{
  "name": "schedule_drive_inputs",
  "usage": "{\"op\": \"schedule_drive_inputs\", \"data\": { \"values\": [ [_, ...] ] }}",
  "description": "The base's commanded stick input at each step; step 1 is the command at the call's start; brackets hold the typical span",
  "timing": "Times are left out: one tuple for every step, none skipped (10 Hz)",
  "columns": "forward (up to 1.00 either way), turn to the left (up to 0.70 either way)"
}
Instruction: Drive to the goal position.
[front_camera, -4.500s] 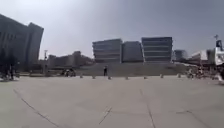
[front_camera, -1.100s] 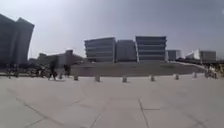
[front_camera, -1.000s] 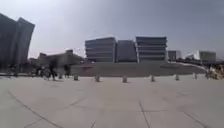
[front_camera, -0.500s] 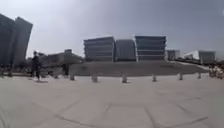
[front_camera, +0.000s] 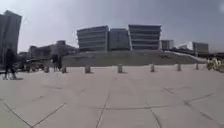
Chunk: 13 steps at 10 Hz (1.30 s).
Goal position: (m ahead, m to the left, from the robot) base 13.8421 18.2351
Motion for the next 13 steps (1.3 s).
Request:
{"op": "schedule_drive_inputs", "data": {
  "values": [
    [1.0,0.0],
    [1.0,0.0],
    [1.0,0.0],
    [1.0,0.0],
    [1.0,0.0],
    [1.0,0.0],
    [1.0,0.0],
    [1.0,0.0],
    [1.0,0.0],
    [1.0,0.0],
    [1.0,0.0],
    [1.0,0.0],
    [1.0,0.0]
  ]
}}
